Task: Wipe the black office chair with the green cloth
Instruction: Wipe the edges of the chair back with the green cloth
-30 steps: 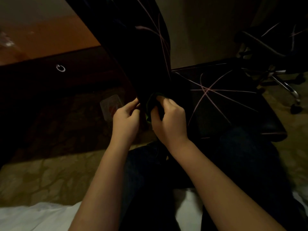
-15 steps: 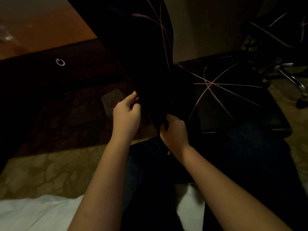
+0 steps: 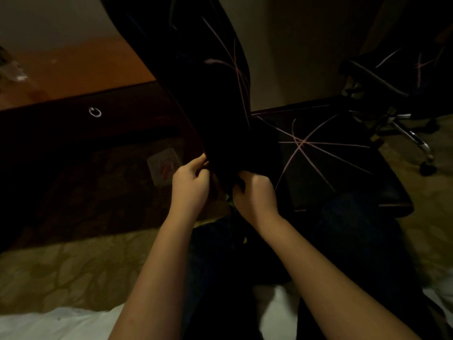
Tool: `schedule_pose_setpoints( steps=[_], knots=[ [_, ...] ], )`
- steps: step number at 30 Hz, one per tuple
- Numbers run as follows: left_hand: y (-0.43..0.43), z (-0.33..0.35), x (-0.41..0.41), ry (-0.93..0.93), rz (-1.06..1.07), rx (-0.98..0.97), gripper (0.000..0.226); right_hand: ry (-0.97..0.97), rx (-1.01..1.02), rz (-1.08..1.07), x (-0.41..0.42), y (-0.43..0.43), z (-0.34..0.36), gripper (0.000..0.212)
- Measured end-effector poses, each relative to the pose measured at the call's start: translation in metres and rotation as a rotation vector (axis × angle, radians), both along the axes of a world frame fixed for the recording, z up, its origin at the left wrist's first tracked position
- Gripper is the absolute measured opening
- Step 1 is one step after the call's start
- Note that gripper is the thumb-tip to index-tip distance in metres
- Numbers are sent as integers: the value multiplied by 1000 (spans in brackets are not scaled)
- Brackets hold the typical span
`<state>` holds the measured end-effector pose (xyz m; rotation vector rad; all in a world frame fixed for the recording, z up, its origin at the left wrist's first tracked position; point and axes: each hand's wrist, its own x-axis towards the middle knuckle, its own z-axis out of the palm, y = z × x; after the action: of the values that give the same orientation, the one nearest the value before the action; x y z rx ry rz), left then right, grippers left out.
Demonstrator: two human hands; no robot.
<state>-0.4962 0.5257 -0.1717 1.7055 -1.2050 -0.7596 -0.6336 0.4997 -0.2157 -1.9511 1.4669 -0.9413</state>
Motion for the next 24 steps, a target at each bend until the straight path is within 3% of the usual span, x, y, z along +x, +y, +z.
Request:
schedule_pose_setpoints(
  steps=[5,10,17,24],
  knots=[
    [-1,8,-2,-24,-5,31,44,-40,-153,69,3,0,61,18],
    [6,12,-3,-13,-34,41,39,-94,-391,-7,15,4,97,24],
    [4,19,2,-50,-71,48,39,-115,-391,-10,14,7,94,27],
    [-9,57,19,-36,4,-250,42,-117,-310,60,11,-2,80,24]
  ],
)
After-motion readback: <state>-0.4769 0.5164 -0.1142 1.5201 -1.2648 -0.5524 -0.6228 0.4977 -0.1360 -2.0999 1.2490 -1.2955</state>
